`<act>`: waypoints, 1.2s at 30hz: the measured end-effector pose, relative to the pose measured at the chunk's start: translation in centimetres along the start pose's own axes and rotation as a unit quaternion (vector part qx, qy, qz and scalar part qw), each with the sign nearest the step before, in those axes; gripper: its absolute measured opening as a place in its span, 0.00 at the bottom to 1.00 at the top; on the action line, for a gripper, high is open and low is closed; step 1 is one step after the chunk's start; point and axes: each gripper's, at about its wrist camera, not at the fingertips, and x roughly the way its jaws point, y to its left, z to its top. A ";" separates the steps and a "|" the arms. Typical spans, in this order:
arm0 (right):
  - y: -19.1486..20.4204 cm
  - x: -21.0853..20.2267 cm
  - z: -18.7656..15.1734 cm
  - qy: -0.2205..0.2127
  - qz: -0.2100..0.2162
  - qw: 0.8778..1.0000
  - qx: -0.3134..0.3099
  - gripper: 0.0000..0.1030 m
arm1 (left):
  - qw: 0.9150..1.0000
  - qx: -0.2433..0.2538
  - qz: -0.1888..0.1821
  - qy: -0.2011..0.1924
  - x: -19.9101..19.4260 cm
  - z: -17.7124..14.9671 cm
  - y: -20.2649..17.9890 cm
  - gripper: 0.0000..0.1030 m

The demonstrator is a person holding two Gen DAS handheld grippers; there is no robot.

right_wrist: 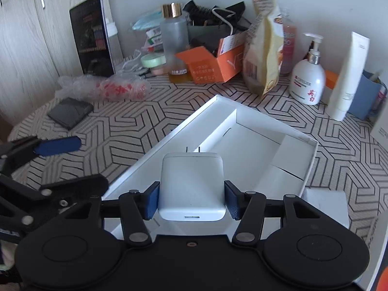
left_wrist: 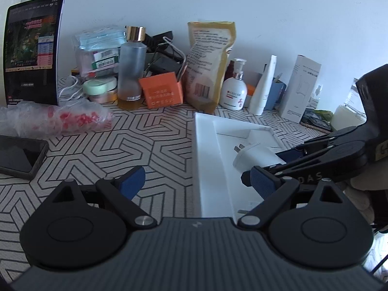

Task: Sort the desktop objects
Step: 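Carry the square charger into the white tray box and open the right tool, then move the left tool to the white charger on the table and grasp it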

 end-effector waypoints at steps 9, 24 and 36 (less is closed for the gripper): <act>-0.5 1.9 -0.5 0.019 -0.011 0.999 0.033 0.63 | 1.000 -0.019 0.003 0.008 0.5 -0.1 1.7 0.92; -3.7 -8.5 -6.4 -0.070 -0.023 0.993 0.095 0.68 | 0.999 0.045 -0.014 0.014 0.3 0.4 -5.0 0.92; -6.7 -15.2 -14.2 -0.136 -0.010 0.984 0.112 0.69 | 0.994 0.107 -0.034 0.015 1.0 1.4 -13.9 0.92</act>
